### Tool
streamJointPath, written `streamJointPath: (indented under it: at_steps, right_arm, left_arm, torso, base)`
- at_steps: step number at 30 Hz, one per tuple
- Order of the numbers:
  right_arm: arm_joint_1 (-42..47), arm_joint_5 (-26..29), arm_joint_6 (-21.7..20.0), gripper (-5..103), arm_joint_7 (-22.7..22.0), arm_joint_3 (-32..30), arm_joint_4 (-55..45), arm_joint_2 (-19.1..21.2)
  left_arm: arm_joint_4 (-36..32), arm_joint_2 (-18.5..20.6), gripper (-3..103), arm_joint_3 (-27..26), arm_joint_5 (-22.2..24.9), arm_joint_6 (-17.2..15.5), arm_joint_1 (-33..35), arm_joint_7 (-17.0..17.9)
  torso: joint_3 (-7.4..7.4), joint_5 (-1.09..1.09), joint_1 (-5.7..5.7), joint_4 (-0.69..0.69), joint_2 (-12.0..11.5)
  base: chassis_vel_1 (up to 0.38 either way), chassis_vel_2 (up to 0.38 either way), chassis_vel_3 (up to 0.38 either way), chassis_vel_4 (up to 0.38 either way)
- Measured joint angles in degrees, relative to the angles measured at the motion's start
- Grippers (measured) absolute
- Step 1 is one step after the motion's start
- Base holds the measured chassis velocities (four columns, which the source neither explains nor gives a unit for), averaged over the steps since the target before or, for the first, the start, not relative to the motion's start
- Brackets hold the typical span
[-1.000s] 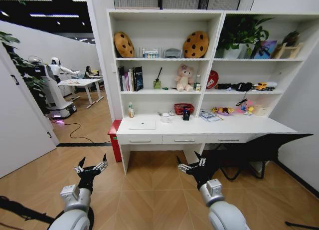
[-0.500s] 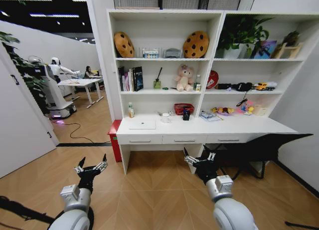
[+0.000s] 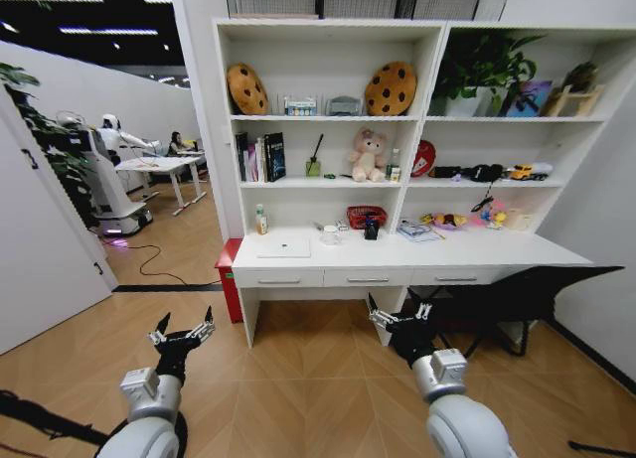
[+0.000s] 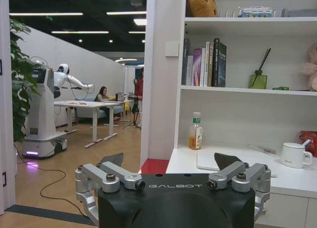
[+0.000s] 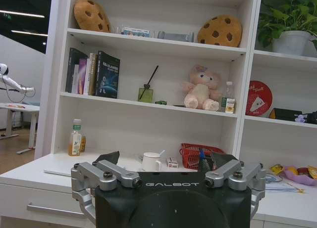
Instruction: Organize the objects on the table.
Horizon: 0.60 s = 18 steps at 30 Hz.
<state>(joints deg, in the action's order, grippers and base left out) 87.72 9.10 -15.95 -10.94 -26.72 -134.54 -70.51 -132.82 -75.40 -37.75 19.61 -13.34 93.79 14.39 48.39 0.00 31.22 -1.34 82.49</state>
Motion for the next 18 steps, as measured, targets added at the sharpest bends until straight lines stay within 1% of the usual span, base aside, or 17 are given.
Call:
streamJointPath:
  at_steps: [6,10,11,12,13,14,15,16,17,18]
  right_arm:
    - [0.0,0.0,0.0,100,0.0,0.0,0.0,0.0]
    - [0.0,0.0,0.0,100,0.0,0.0,0.0,0.0]
    - [0.0,0.0,0.0,100,0.0,0.1,0.0,0.0]
    - [0.0,0.0,0.0,100,0.0,0.1,0.1,0.0]
    - [0.0,0.0,0.0,100,0.0,0.1,0.1,0.0]
    - [-0.1,0.0,0.0,100,0.0,0.1,0.1,0.0]
    - [0.0,0.0,0.0,100,0.0,0.1,0.1,0.0]
    - [0.0,0.0,0.0,100,0.0,0.1,0.1,0.0]
    - [0.0,0.0,0.0,100,0.0,0.1,0.1,0.0]
    - [0.0,0.0,0.0,100,0.0,0.1,0.1,0.0]
  left_arm:
    - [0.0,0.0,100,0.0,0.0,0.0,0.0,0.0]
    - [0.0,0.0,100,0.0,0.0,0.0,0.0,0.0]
    - [0.0,0.0,100,0.0,0.0,0.0,0.0,0.0]
    - [0.0,0.0,100,0.0,0.0,0.0,0.0,0.0]
    - [0.0,0.0,100,0.0,0.0,0.0,0.0,0.0]
    - [0.0,0.0,100,-0.1,0.0,0.0,0.0,0.1]
    - [0.0,0.0,100,0.0,0.0,0.0,0.0,0.1]
    - [0.0,0.0,100,0.0,0.0,0.0,0.0,0.1]
    - [0.0,0.0,100,0.0,0.0,0.0,0.0,0.1]
    - [0.0,0.0,100,0.0,0.0,0.0,0.0,0.1]
  torso:
    - [0.00,0.00,-0.01,0.00,0.0]
    - [0.00,-0.01,-0.01,-0.02,0.0]
    - [-0.01,-0.07,0.00,-0.01,0.0]
    - [-0.01,-0.01,-0.01,0.06,0.0]
    - [-0.01,-0.01,-0.01,0.06,0.0]
    - [0.00,0.12,0.01,0.09,0.0]
    - [0.03,-0.04,0.07,0.01,0.0]
    - [0.01,-0.07,0.06,-0.02,0.0]
    - [0.01,-0.07,0.06,-0.02,0.0]
    - [0.01,0.02,0.02,-0.03,0.0]
  base:
    - [-0.034,-0.054,0.035,0.041]
    - [-0.134,-0.172,0.160,0.139]
    - [-0.158,-0.159,0.328,0.155]
    - [-0.158,-0.195,0.328,0.174]
    - [-0.158,-0.195,0.328,0.174]
    - [-0.158,-0.097,0.295,0.174]
    - [-0.254,-0.097,0.188,0.230]
    - [-0.238,-0.242,0.188,0.146]
    - [-0.238,-0.242,0.188,0.146]
    - [-0.238,-0.242,0.146,0.146]
